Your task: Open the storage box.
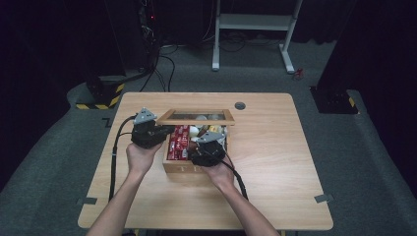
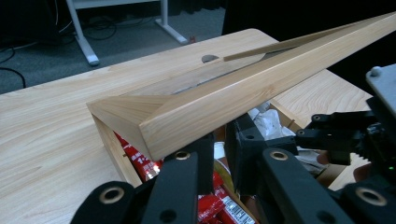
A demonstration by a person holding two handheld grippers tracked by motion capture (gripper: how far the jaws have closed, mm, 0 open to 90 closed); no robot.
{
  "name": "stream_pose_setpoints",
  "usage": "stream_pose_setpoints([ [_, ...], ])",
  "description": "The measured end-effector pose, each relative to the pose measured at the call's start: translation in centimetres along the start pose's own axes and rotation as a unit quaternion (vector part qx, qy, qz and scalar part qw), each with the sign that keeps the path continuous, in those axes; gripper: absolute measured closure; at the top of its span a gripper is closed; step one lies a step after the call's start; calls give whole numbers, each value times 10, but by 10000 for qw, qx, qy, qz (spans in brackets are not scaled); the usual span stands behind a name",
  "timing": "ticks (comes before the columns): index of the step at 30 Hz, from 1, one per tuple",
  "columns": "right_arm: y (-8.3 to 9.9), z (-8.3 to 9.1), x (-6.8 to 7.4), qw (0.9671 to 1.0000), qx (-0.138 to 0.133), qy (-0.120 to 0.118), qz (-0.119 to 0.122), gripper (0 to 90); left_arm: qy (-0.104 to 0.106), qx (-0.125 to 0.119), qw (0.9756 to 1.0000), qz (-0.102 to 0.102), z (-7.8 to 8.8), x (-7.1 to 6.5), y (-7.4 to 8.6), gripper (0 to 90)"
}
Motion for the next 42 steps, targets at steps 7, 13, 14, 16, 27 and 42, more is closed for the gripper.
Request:
stream_pose_setpoints([
  [7, -2, -13, -1, 9997, 187, 167, -32, 389, 18, -8, 10000, -10, 0, 0, 0, 815],
  [13, -3, -20, -3, 9992, 269, 289, -49, 383, 23, -15, 10000, -33, 0, 0, 0, 816],
  [14, -3, -20, -4, 9992, 267, 304, 8, 386, 26, -17, 10000, -32, 0, 0, 0, 815],
  [16, -3, -19, -6, 9991, 283, 322, -23, 392, 33, -14, 10000, -34, 0, 0, 0, 816],
  [27, 4, -21, -9, 9981, 456, 402, 110, 424, 42, -61, 10000, -20, -1, 1, -2, 816],
  [42, 5, -20, -8, 9983, 518, 220, 128, 389, 106, -104, 9999, 12, -3, 1, -2, 816],
])
Point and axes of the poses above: each handheld gripper's, and its own axes: z roughly backward along the jaws, y roughly out of its underside, x roughly to its left, the point moved 10 cm from there along -z, roughly forward along the jaws, and after that the axes turned 1 degree about -y, right-handed, at the moved point
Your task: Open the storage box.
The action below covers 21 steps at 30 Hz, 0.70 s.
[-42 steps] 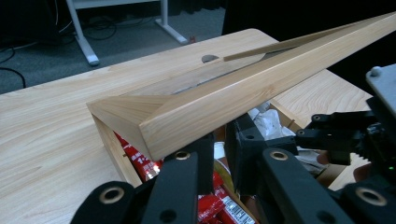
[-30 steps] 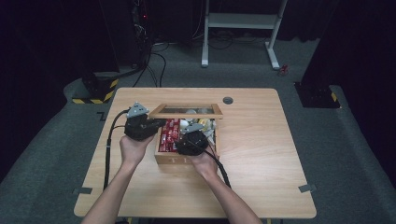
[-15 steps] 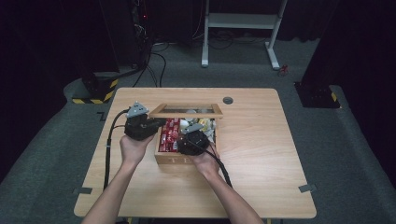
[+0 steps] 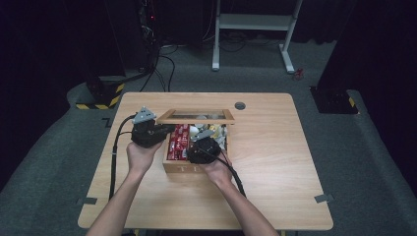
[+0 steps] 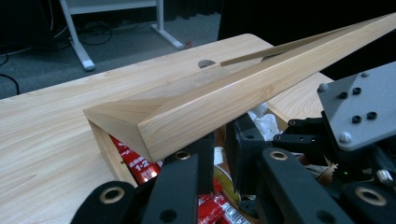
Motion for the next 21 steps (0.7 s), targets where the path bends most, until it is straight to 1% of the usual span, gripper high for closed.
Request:
stream_pose_setpoints([
  [2, -2, 0, 0, 10000, -65, 20, -68, 390, 0, 8, 10000, -17, 0, 0, 0, 815],
  [4, -4, 0, 0, 9999, -124, 83, -78, 390, -1, 21, 10000, -25, -1, 0, 1, 815],
  [8, -6, -1, -3, 9997, -150, 161, -138, 379, -11, 13, 10000, -27, -1, 0, 0, 815],
  [12, -6, -1, -2, 9995, -174, 184, -200, 386, -16, 29, 10000, -13, -2, 0, 1, 815],
  [13, -7, -1, -2, 9995, -185, 199, -156, 386, -15, 38, 10000, -12, -3, 0, 1, 814],
  [16, -7, -1, -3, 9995, -177, 214, -144, 389, -9, 37, 10000, 6, -3, 0, 1, 813],
  [17, -5, -2, -5, 9993, -131, 320, -128, 396, -8, 43, 10000, 3, -3, 0, 1, 813],
  [20, -5, -3, -5, 9993, -114, 319, -130, 398, -8, 46, 10000, -3, -3, -1, 1, 814],
  [21, -5, -3, -5, 9993, -87, 356, -111, 402, -5, 45, 10000, -13, -3, 0, 1, 813],
])
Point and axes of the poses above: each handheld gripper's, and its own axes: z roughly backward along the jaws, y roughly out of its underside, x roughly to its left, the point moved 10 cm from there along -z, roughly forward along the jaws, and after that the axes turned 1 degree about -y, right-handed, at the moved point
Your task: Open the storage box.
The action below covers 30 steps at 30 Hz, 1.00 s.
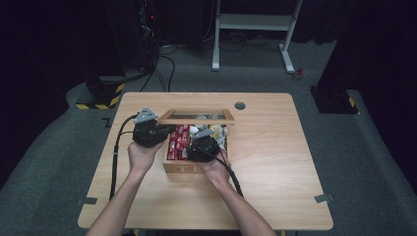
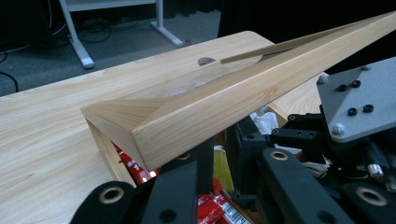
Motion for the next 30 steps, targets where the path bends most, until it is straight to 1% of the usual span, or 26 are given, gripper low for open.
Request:
stream_pose_setpoints([
  [4, 1, -2, -1, 10000, 59, 51, -7, 414, 3, -6, 10000, 4, 0, 0, 0, 813],
  [12, 3, -4, -2, 9996, 111, 176, -174, 411, 10, -5, 10000, -22, 0, 0, 0, 813],
  [17, 3, -2, -2, 9996, 68, 229, -148, 431, 11, -11, 10000, -9, 0, 0, 0, 812],
  [18, 3, -2, -4, 9997, 39, 249, -71, 455, 8, -11, 10000, -6, 0, 0, 0, 812],
  [19, 3, -1, -3, 9996, 34, 243, -115, 468, 8, -11, 10000, -6, 0, 0, 0, 811],
  [22, 6, -1, -5, 9996, 27, 250, -128, 478, 2, -16, 10000, -6, 0, 0, 0, 811],
  [24, 6, -1, -6, 9996, 16, 269, -80, 489, -1, -17, 10000, -11, 0, 0, 0, 811],
  [25, 7, -2, -7, 9995, 18, 270, -130, 486, -1, -16, 10000, -3, 0, 0, 0, 810],
  [27, 6, -3, -7, 9995, -5, 275, -126, 478, -2, -12, 10000, -5, 0, 0, 0, 810],
  [28, 6, -3, -6, 9995, 23, 267, -190, 474, -3, -8, 10000, -8, 0, 0, 0, 811],
  [30, 5, -3, -7, 9993, 9, 333, -169, 456, -4, -5, 10000, -9, 0, 0, 0, 811],
])
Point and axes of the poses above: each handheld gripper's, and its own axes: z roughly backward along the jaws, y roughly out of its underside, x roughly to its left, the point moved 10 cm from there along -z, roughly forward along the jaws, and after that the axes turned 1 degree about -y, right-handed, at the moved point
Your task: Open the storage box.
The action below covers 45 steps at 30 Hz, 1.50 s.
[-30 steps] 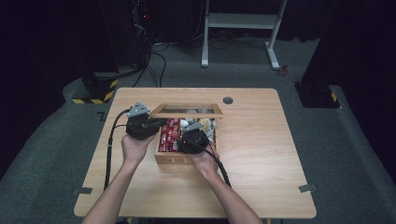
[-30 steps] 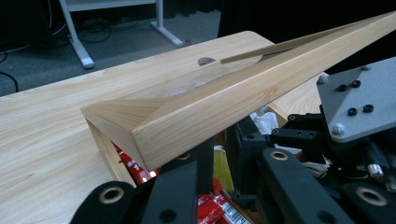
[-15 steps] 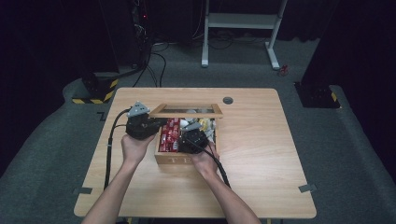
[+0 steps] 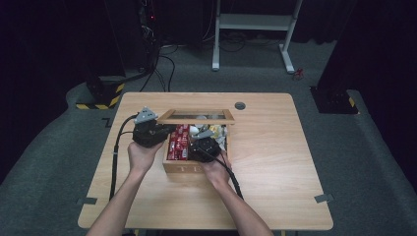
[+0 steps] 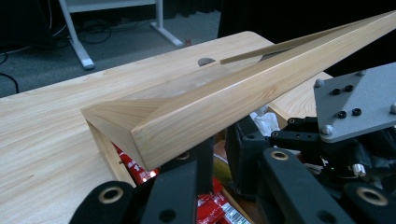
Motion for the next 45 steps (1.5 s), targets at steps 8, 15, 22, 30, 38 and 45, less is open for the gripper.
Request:
stream_pose_setpoints([
  [8, -5, 1, 0, 9999, -88, 103, -59, 453, 4, -3, 10000, 2, 0, 0, 0, 810],
  [15, -7, -2, 3, 9999, -14, 86, -115, 434, 11, -7, 10000, 1, 0, 0, 0, 810],
  [22, -9, -4, 1, 9996, 31, 194, -194, 469, 22, -11, 10000, -3, 0, 0, -1, 809],
  [30, -10, 2, -11, 9990, -59, 352, -255, 590, 23, -30, 10000, -4, 0, 1, -1, 809],
  [38, -11, 2, -12, 9990, -128, 340, -243, 596, 18, -12, 10000, -26, 0, 1, -1, 810],
  [45, -12, 0, -16, 9984, -6, 371, -428, 460, 20, -12, 10000, -26, 0, 1, -1, 810],
])
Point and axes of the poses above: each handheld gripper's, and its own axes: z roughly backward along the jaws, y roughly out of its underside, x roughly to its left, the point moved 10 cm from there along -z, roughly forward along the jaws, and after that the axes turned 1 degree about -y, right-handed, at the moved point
